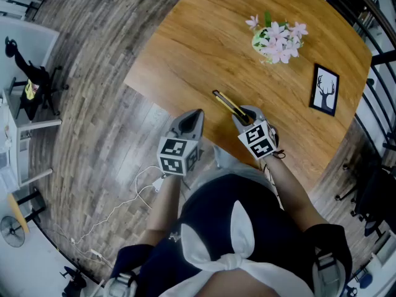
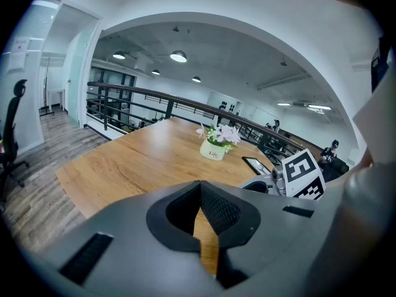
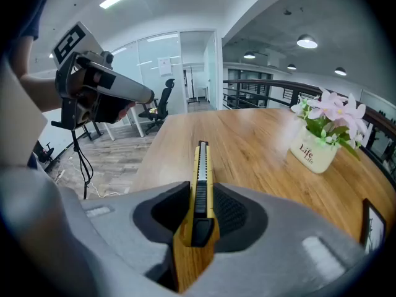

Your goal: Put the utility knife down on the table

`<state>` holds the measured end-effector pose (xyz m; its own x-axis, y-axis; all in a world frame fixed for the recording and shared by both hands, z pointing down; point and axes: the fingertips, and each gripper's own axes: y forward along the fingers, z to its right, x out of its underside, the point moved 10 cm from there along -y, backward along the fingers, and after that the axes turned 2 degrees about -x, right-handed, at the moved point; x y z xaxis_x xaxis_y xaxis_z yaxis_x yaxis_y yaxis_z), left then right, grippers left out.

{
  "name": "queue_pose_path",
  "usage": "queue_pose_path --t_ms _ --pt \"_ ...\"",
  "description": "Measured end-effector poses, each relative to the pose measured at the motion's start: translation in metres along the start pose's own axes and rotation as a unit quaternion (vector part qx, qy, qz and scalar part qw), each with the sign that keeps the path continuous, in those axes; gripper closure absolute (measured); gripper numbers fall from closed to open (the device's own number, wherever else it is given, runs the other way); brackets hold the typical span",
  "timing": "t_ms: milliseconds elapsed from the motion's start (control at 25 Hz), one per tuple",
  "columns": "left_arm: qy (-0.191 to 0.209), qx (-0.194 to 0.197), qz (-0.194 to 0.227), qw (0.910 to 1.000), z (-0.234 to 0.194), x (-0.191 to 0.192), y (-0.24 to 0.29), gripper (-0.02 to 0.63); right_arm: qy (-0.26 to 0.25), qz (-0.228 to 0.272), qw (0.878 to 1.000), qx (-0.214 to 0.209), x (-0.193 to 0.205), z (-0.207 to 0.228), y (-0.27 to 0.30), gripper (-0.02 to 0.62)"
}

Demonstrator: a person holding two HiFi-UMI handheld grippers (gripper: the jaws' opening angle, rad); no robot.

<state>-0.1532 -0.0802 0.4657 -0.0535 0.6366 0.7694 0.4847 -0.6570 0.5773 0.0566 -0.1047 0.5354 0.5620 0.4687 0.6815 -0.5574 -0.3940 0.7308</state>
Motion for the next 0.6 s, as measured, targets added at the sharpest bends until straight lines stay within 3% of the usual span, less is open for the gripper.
queue_pose_path --t_ms 600 --pt "-0.006 0.000 -0.002 1.0000 0.0036 0.0073 0.0076 0.589 -0.007 -0.011 1.000 -0.004 0.0076 0.0033 0.0106 0.482"
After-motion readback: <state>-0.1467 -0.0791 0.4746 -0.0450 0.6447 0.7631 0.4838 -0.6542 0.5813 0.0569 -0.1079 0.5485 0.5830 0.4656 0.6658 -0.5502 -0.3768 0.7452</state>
